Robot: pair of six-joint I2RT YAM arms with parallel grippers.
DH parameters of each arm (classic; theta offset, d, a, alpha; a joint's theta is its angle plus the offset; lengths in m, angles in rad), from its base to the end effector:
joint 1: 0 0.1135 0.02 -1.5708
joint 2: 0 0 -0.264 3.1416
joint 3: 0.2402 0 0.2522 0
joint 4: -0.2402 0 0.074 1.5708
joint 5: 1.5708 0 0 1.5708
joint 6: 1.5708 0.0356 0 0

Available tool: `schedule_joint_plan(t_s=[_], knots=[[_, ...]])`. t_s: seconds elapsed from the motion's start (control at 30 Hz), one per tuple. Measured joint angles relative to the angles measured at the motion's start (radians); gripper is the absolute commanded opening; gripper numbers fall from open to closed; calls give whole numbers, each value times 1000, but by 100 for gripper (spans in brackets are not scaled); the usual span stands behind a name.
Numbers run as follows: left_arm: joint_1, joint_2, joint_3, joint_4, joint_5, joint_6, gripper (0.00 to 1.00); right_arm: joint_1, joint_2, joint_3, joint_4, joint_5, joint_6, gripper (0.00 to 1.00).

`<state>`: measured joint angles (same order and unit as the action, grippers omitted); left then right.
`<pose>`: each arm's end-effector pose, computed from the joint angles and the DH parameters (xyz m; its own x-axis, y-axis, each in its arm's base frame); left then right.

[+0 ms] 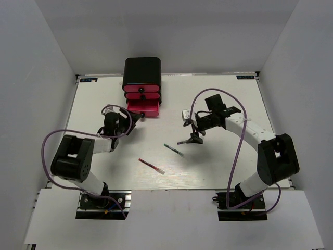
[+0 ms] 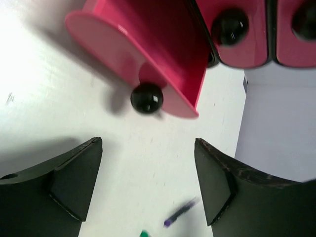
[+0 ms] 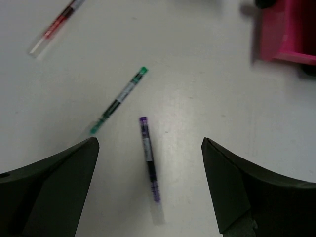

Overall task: Sort the stationery into containers
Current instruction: Grab a piece of stationery with the right arm

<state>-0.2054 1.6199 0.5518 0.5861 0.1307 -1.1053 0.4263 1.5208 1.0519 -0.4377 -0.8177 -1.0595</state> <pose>0.2931 -0.0658 0.1408 -0.4854 -0.8039 -0.3437 -0.2640 0.5096 -0.8189 0.2743 0.1531 0.2426 0.2529 -0.5402 -0.8026 -0.9640 -0.0702 -0.2565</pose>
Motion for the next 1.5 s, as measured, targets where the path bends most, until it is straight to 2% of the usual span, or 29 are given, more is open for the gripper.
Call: schedule_joint_plan(t_s=[0.1,0.13,0.23,0.27,0.33,0.37,0.47,0.53,0.57,0.7,0.9,1.07,1.2,1.23,1.4,1.43,1.5], knots=[[6,-105,-55,-52,10,50,79,23,38,5,-109,-45,-75,80],[7,-145,-74,-77,10,70,77,36,49,3,-131,-48,-87,71],[8,-266,-126,-156,8,114,64,84,55,-31,-139,-45,-77,57],[8,-307,-142,-183,3,124,55,105,55,-50,-130,-41,-62,54],[8,-389,-161,-243,-15,139,41,147,55,-93,-98,-18,-8,54],[7,-423,-166,-271,-22,146,27,164,55,-113,-72,0,27,54],[7,-543,-184,-363,-47,162,15,205,55,-151,9,60,127,54],[7,-618,-197,-419,-57,172,17,220,55,-160,65,110,194,55],[7,-658,-208,-451,-61,175,32,225,55,-163,89,133,219,55],[7,-801,-242,-603,-69,165,45,248,55,-187,198,238,319,57],[7,-943,-251,-842,-74,41,49,278,84,-187,279,319,399,57],[4,-969,-251,-1003,-60,-102,56,299,133,-187,292,347,434,54],[0,-904,-209,-1128,-44,-163,56,312,156,-187,303,367,452,50],[0,-859,-177,-1165,-41,-170,56,314,161,-184,309,374,456,44],[-3,-581,24,-1297,-23,-153,56,317,193,-149,319,390,468,27],[-6,-540,49,-1305,-15,-148,56,317,199,-142,318,393,472,19],[-20,-492,63,-1315,-1,-141,58,317,207,-132,318,396,473,11]])
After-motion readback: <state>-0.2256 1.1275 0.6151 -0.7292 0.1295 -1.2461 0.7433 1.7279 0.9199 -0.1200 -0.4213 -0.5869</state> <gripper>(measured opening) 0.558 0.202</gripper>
